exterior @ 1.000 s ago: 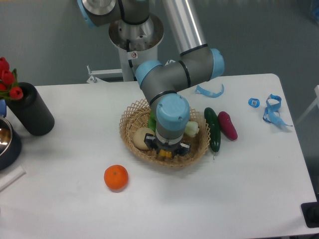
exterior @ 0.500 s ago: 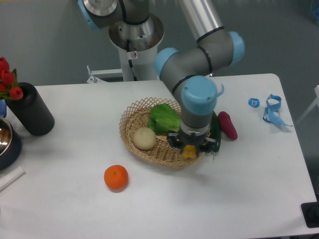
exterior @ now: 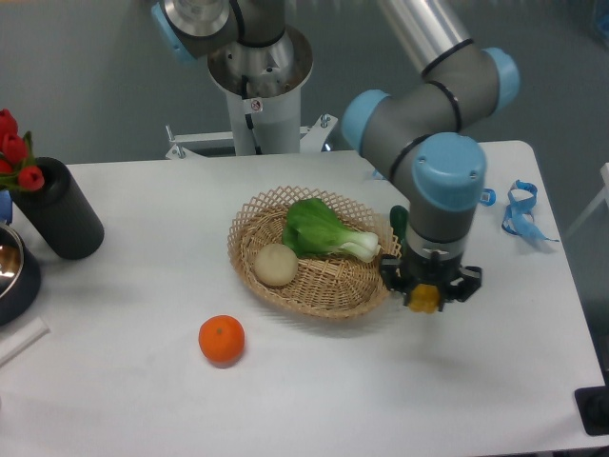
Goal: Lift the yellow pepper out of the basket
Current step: 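Lift the yellow pepper out of the basket and carry it away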
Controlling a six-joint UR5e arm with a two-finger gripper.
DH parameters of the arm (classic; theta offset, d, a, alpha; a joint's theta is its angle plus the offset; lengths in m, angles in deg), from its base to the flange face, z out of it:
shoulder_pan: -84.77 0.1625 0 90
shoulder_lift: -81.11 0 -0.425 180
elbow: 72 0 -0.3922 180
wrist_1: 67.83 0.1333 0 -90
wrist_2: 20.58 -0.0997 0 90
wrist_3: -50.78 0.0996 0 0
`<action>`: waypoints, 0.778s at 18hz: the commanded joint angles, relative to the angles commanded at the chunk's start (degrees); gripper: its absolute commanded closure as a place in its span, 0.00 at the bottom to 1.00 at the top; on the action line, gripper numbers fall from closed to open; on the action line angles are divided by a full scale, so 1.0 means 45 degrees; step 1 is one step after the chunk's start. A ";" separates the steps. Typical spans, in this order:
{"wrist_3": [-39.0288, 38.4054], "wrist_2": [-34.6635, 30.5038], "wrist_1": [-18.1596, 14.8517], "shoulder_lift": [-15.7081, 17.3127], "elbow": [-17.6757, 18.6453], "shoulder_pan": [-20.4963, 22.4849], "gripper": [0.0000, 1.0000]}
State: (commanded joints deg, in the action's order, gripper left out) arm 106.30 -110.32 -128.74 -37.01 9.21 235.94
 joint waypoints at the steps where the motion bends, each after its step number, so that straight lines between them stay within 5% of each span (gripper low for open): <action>1: 0.0469 0.0000 -0.0058 0.0019 0.0000 0.0156 0.72; 6: 0.3184 -0.0019 -0.0117 0.0098 -0.0019 0.0743 0.70; 14: 0.4983 0.0078 -0.0215 0.0020 -0.0292 0.1933 0.69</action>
State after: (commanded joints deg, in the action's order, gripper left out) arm 128.73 -109.97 -129.71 -36.93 7.90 244.64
